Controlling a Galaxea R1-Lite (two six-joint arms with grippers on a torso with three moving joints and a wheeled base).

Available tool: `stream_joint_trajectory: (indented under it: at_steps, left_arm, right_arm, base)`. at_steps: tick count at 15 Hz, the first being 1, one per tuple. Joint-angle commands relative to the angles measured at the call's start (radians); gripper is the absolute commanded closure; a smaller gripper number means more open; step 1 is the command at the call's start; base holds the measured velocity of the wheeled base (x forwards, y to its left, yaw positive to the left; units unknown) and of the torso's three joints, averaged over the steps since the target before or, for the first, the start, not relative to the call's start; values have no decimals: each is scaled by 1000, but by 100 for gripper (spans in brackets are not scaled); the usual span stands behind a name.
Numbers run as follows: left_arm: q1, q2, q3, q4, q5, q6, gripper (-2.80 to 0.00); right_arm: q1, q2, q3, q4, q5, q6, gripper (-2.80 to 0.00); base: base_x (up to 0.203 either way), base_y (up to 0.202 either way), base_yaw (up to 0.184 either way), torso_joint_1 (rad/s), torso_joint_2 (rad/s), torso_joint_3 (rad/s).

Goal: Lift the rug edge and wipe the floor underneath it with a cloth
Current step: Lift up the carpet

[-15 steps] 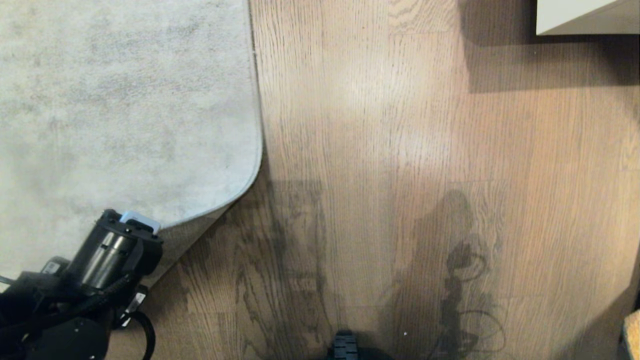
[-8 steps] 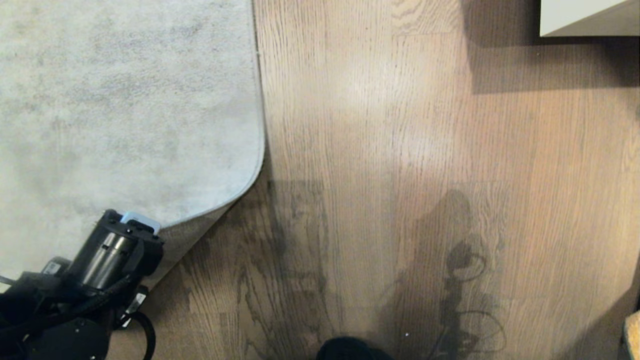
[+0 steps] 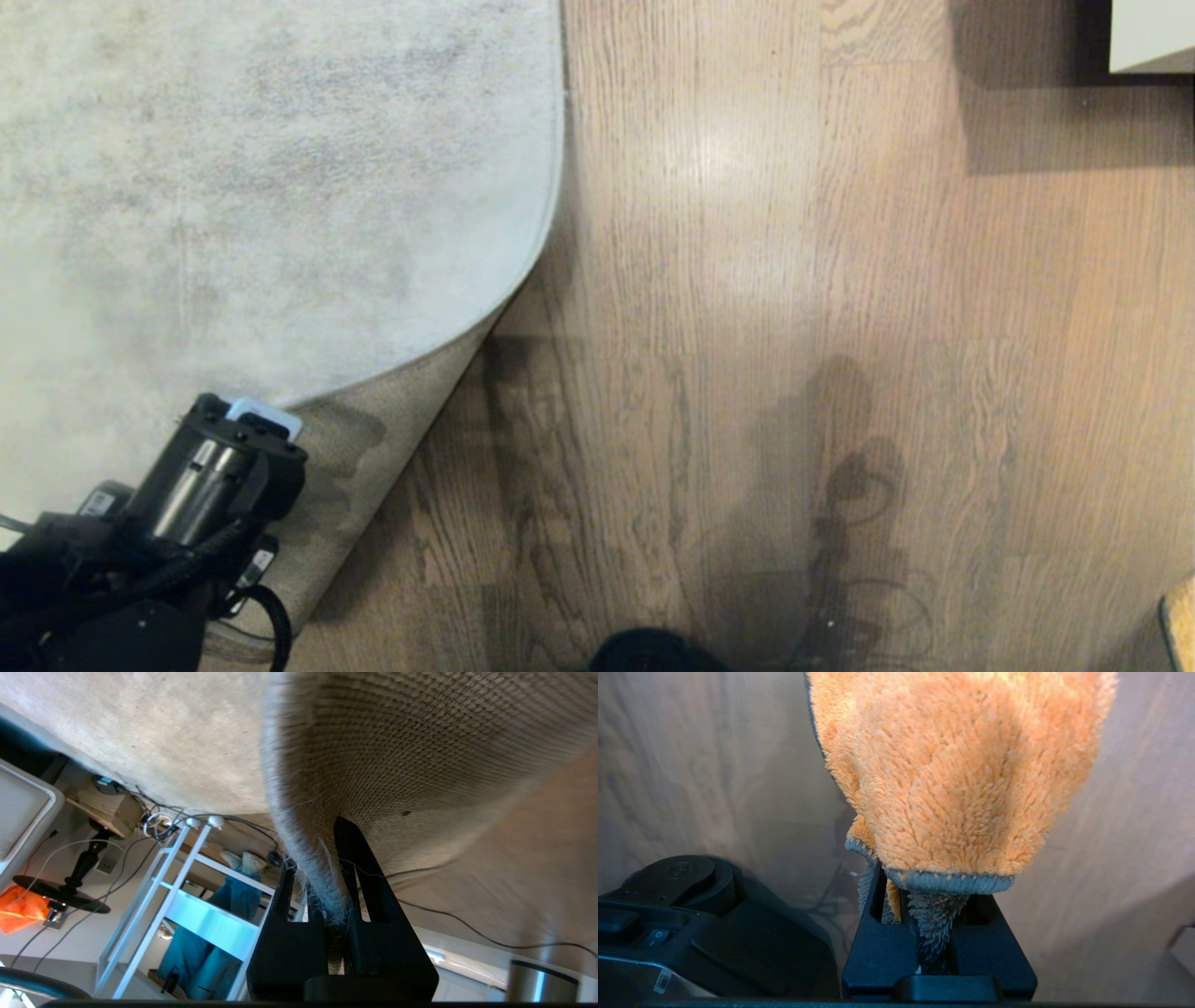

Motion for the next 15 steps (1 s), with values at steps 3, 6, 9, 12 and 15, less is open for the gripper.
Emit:
stream_joint_trajectory:
  at_steps: [3, 6, 9, 12, 15]
  left_arm:
    - [1, 2, 1, 2, 6, 1, 0]
    - [2, 3, -5, 2, 7, 3, 0]
    - [2, 2, -11, 2, 7, 6, 0]
    - [-2, 5, -29, 2, -6, 4, 0]
    - [-6, 13, -58, 2, -93, 0, 0]
  right_arm:
    - [0, 1, 0, 0, 1, -1, 0]
    - [0, 1, 0, 0, 1, -1, 0]
    - [0, 1, 0, 0, 1, -1, 0]
    - [0, 1, 0, 0, 1, -1, 0]
    - [0, 1, 0, 0, 1, -1, 0]
  base:
    - [0, 192, -2, 2, 1, 1]
    - [0, 189, -3, 2, 0, 2]
    - [0, 85, 0, 2, 0, 2]
    - [0, 0, 0, 0, 0, 0]
    - [0, 0, 0, 0, 0, 0]
